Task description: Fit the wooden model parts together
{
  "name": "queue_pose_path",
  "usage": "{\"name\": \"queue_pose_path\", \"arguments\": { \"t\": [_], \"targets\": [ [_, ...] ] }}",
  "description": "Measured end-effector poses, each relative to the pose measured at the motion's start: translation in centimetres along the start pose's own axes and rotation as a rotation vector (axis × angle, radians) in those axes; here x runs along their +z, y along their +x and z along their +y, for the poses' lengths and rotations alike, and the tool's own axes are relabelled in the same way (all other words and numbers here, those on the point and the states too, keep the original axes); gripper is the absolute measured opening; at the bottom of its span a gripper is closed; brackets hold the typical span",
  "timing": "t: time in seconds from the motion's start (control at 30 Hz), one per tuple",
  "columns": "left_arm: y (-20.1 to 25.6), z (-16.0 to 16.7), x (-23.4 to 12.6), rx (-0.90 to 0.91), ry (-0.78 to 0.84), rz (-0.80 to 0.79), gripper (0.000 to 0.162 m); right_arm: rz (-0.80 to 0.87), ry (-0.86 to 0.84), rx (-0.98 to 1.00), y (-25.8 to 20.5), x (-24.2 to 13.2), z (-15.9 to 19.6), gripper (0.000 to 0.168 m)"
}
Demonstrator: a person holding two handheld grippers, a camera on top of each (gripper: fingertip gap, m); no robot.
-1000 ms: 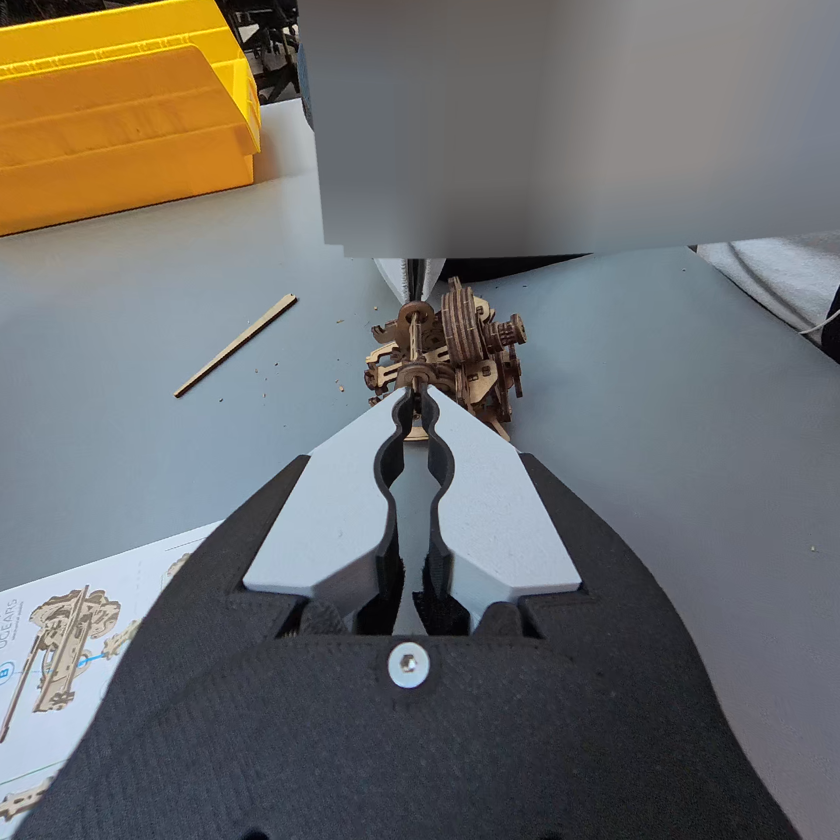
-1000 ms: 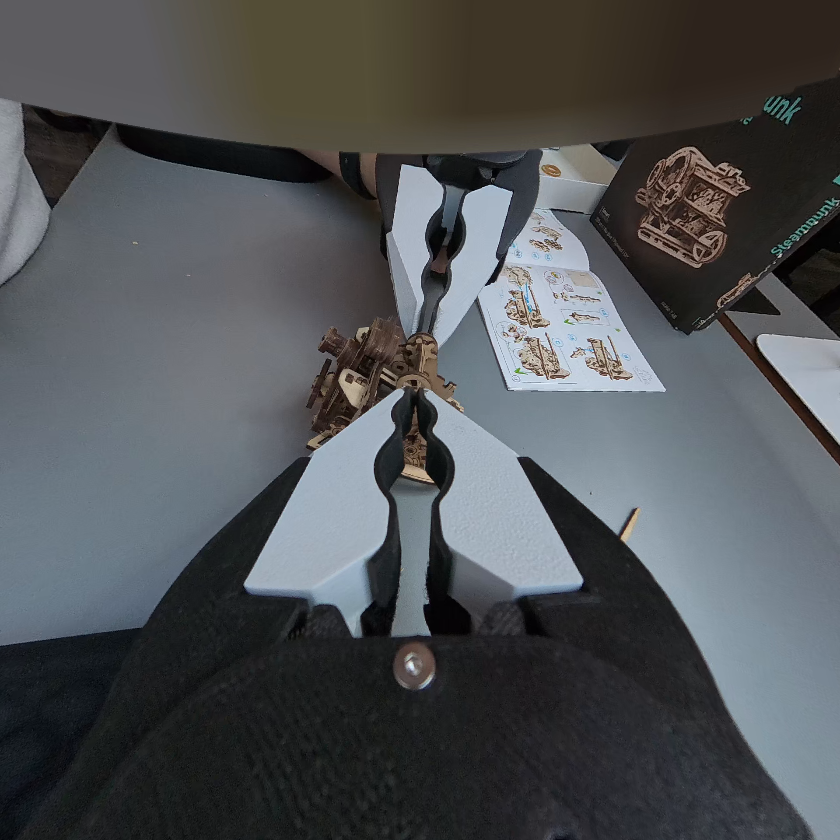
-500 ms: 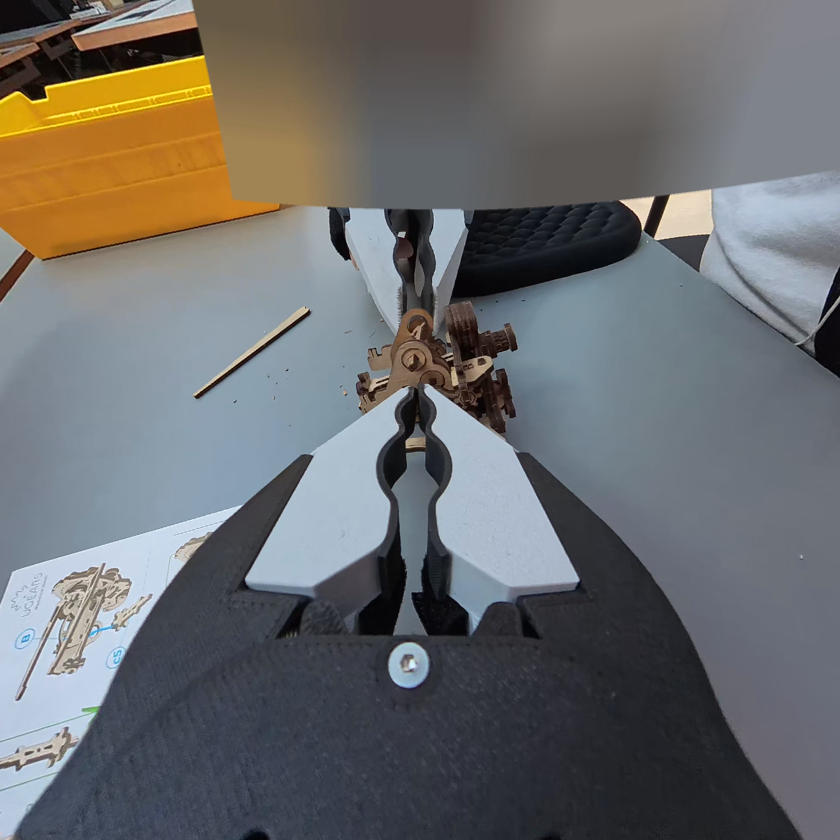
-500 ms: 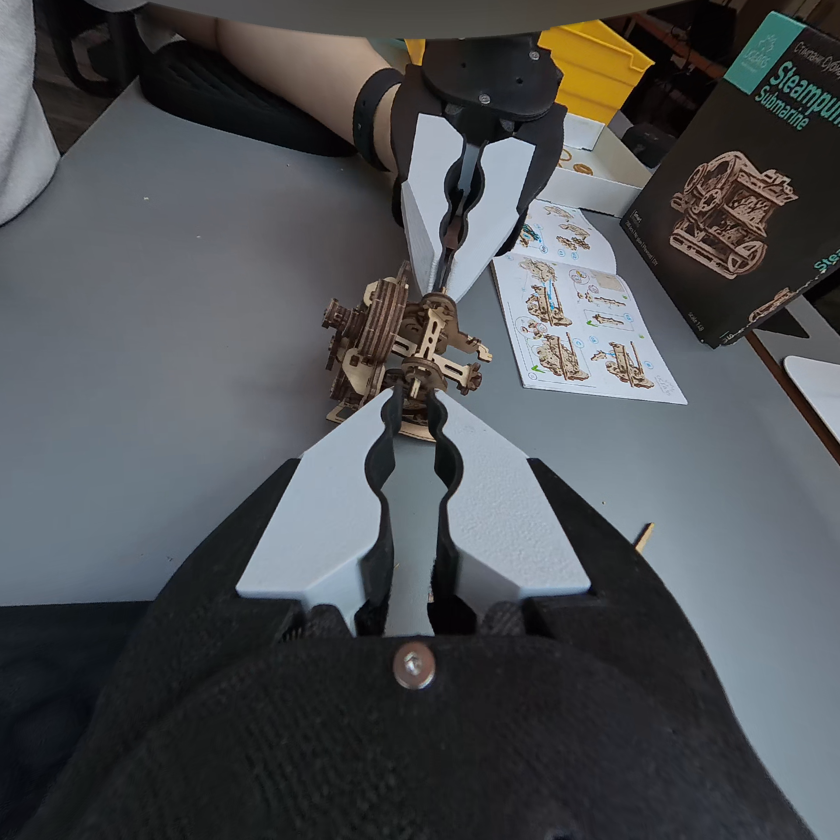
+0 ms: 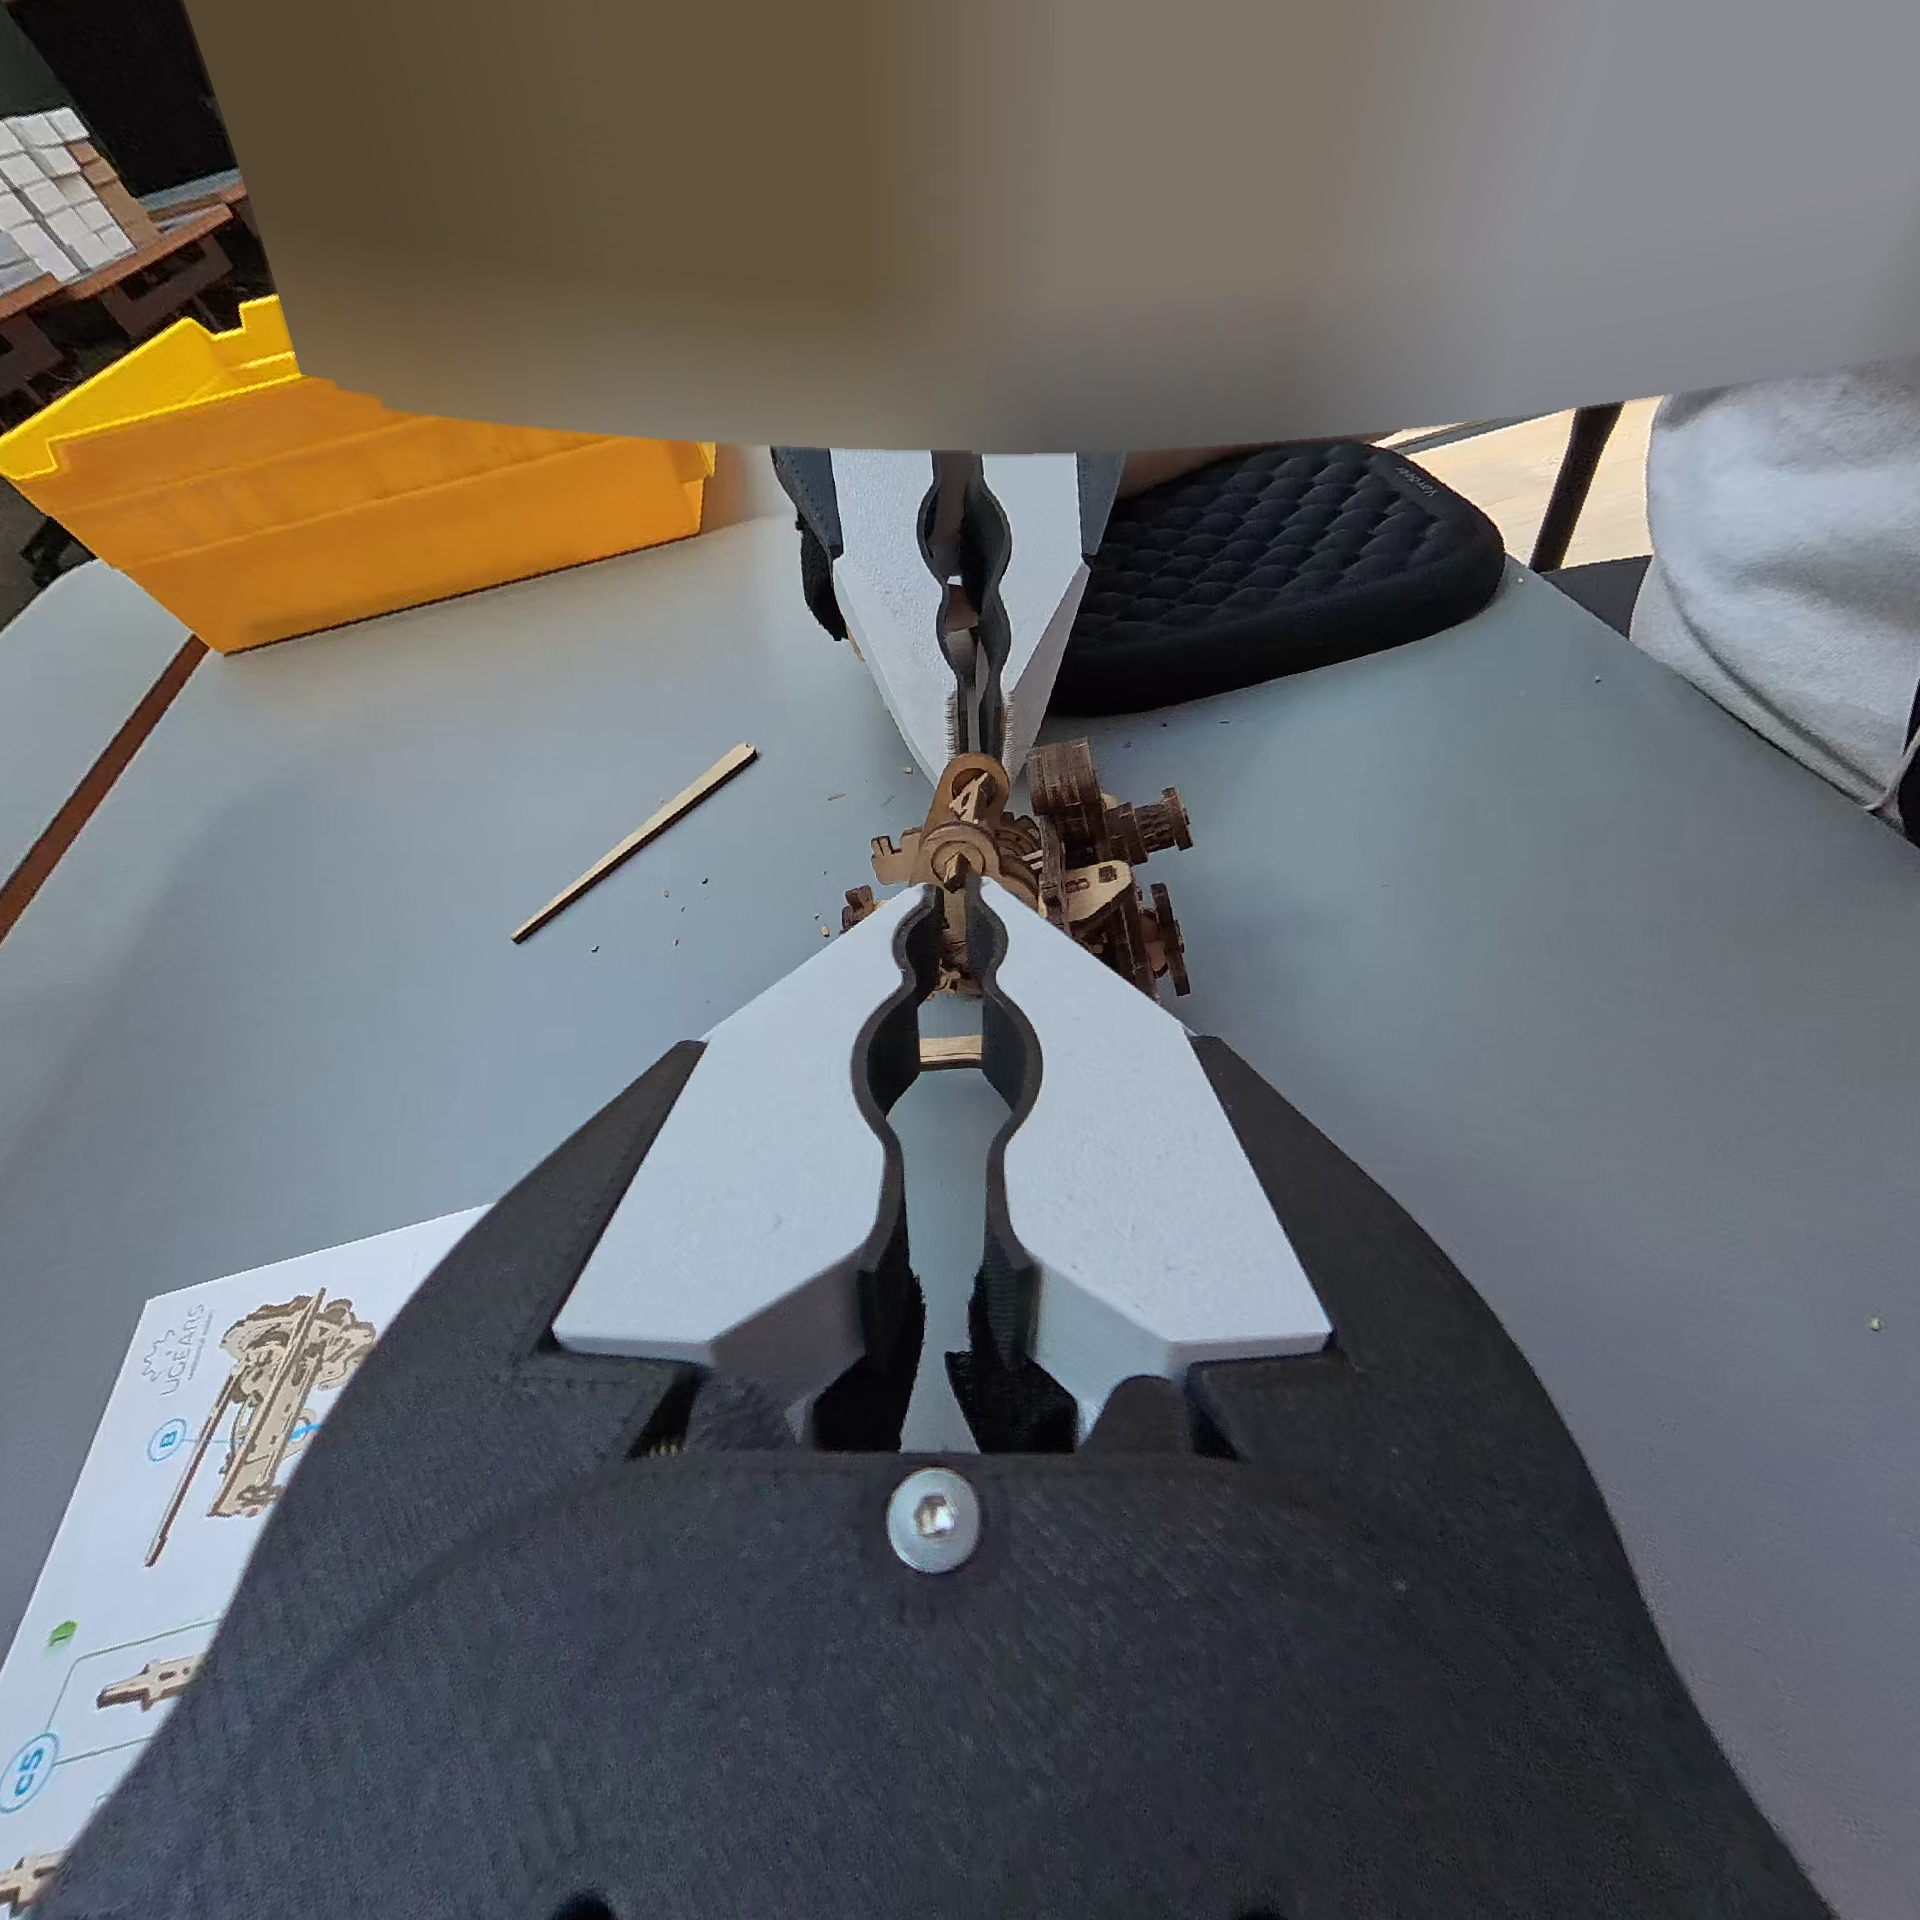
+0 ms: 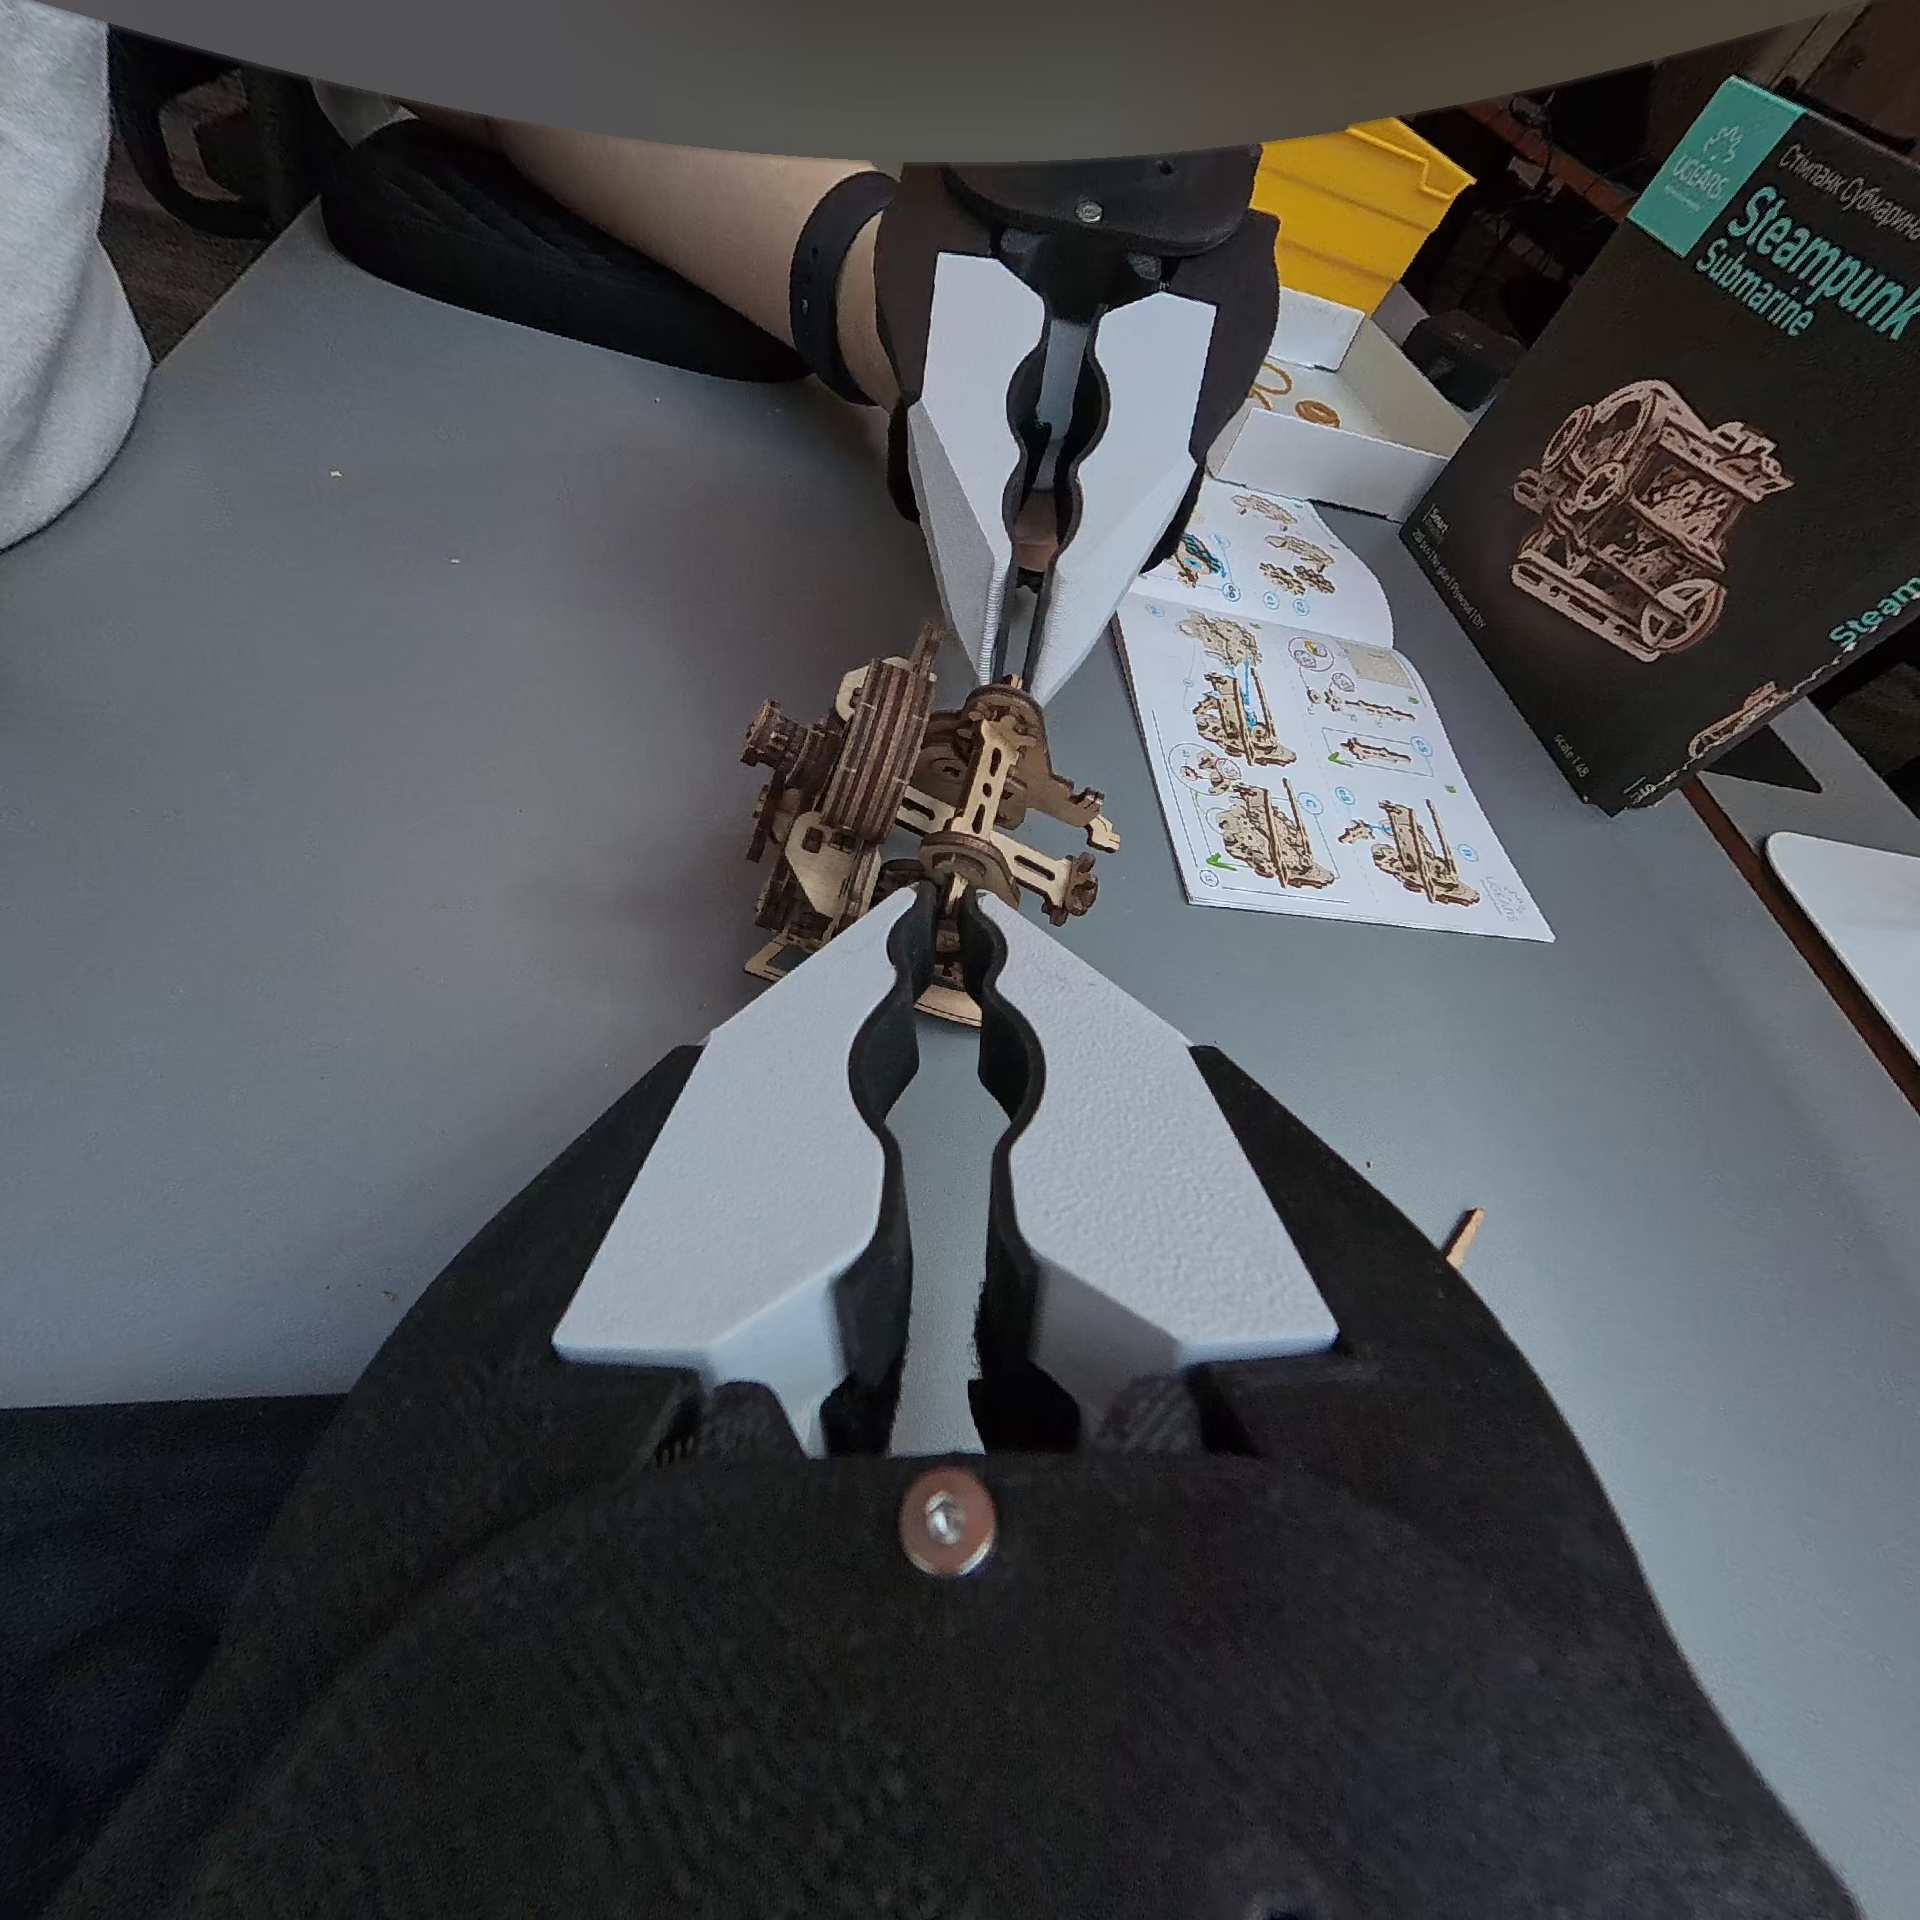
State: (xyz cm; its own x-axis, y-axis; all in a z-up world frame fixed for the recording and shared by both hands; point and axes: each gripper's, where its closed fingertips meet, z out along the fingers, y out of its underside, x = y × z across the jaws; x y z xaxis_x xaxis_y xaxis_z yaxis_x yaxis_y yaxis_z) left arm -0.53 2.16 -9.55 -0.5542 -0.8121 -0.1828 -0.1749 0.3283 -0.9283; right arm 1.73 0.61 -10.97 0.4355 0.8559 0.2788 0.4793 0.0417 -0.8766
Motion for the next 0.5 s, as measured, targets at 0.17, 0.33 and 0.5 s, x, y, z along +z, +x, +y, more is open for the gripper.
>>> {"name": "queue_pose_path", "arguments": {
  "t": [0.17, 0.33, 0.5],
  "targets": [
    [0.31, -0.13, 0.1, 0.016, 0.006, 0.014, 0.001, -0.025, 0.009, 0.038, -0.09, 0.07, -0.05, 0.002],
    [0.47, -0.04, 0.1, -0.025, 0.008, 0.042, 0.008, -0.089, 0.033, 0.169, -0.28, 0.14, -0.22, 0.001],
    [0.65, -0.05, 0.23, 0.01, 0.008, 0.037, 0.004, -0.125, 0.054, 0.234, -0.29, 0.03, -0.37, 0.002]
  ]
}}
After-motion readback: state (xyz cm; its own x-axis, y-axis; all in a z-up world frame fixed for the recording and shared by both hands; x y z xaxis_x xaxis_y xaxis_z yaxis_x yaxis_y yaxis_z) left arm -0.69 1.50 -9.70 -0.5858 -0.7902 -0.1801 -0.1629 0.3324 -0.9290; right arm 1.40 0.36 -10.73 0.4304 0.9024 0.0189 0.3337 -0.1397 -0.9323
